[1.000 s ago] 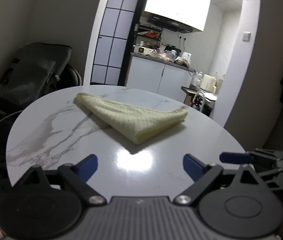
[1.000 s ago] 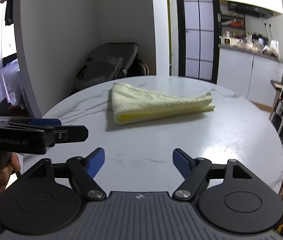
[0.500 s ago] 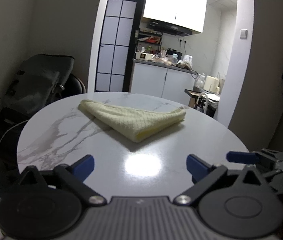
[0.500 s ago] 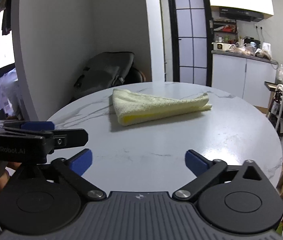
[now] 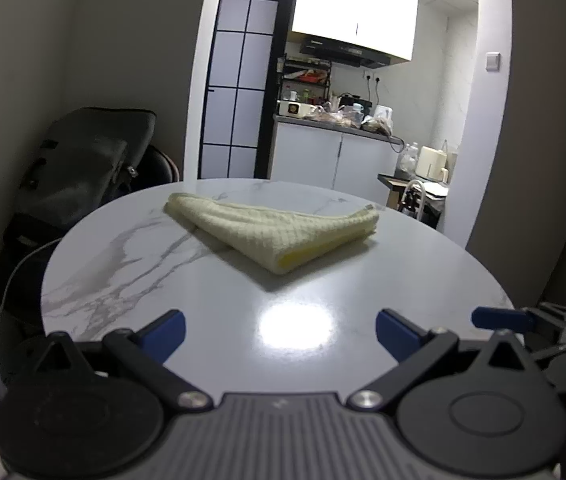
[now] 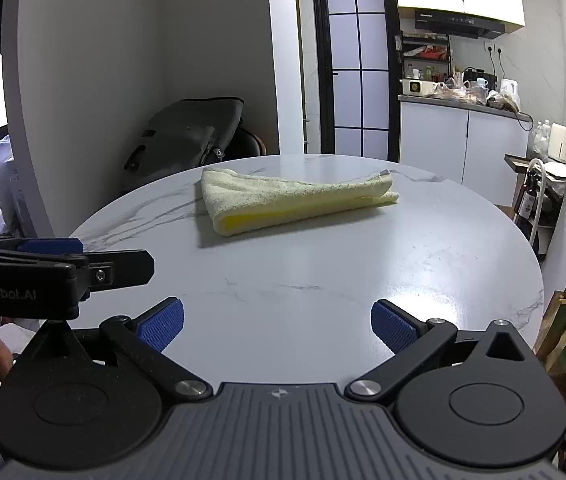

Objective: Fold towel

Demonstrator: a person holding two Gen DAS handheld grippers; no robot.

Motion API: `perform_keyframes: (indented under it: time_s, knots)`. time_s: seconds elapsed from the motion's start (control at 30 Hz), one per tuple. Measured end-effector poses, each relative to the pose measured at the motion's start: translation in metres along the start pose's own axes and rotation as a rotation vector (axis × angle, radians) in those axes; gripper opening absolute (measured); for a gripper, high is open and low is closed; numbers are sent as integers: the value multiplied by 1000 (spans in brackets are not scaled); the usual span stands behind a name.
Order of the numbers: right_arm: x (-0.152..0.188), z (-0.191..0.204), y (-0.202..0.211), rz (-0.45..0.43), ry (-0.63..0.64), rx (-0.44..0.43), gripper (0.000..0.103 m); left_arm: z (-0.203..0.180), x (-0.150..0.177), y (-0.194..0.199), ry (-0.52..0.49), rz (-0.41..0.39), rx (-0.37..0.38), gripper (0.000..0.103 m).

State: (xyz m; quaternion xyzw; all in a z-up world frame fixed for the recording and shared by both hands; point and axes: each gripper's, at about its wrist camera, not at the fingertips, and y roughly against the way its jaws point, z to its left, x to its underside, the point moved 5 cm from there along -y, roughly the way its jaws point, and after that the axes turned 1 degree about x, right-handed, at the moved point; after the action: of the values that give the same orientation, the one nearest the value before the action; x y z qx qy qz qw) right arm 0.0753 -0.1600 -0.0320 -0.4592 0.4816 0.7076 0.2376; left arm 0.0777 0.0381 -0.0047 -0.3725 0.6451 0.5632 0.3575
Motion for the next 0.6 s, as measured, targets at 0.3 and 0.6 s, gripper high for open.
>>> perform_keyframes:
  time_s: [0.3,0.6]
  knots:
    - [2,4,0,12,14,6,102,8,3,1,-2,1,-38,103]
    - [5,7,-1,27,28,17,102,11,8,-3,-4,28,-37,103]
